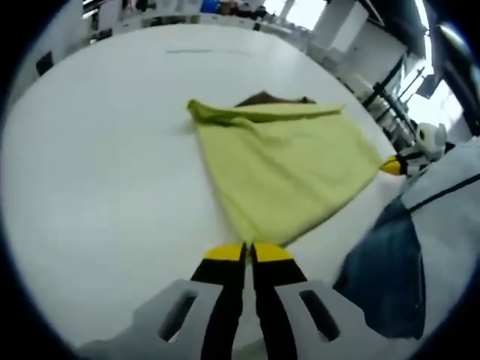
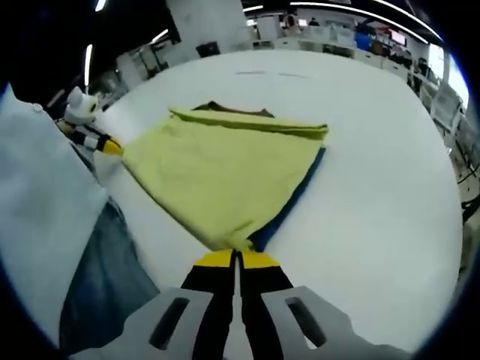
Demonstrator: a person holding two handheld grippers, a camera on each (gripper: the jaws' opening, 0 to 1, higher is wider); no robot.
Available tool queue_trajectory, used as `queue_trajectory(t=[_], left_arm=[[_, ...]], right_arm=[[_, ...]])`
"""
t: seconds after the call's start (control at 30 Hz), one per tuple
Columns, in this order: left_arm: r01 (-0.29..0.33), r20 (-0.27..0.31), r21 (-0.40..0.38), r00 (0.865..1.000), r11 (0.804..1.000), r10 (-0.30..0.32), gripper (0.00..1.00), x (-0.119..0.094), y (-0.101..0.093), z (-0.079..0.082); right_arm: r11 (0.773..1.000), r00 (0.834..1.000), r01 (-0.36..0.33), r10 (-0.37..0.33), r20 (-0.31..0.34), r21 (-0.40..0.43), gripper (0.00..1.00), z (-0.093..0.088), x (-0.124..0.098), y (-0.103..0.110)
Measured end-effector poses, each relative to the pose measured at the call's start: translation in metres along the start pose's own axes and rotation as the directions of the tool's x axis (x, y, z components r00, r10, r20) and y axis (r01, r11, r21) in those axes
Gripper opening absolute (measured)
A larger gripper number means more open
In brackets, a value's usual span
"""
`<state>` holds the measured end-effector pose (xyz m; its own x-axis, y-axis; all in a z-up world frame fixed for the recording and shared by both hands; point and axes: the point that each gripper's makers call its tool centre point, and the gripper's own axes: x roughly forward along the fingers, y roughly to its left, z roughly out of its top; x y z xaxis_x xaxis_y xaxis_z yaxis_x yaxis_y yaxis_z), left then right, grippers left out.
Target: Fold the garment on the visible template until the final outline fits inside the template.
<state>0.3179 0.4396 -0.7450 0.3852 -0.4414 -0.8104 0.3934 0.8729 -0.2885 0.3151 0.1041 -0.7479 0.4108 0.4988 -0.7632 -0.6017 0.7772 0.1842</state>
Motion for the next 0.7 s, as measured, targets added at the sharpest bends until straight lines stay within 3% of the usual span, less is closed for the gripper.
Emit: queue_trajectory(t=[0.33,0.57,0.7], left_arm=[[-0.009,0.044,0.041,0.999,0.999,0.007,0.00,-0.013,-0.003,0.026],[-0.013,0.032,0.057,0.999,0.998,0.011,0.00,-0.019,-0.003,0.024],[-0.016,0.018,0.049,1.000,0.999,0.015,0.00,-0.019,-0.002,0.017]], right_arm=[[0.998,0.999,0.034,-0.033,0.009,-0.046,0.02,0.014,-0.016,-0.015],[0.996,1.000,0.011,-0.009,0.016,-0.090,0.02,0.019,-0.027,-0.008],[0.997,1.000,-0.017,0.016,-0.006,-0.076,0.02,0.007,-0.026,-0.004]])
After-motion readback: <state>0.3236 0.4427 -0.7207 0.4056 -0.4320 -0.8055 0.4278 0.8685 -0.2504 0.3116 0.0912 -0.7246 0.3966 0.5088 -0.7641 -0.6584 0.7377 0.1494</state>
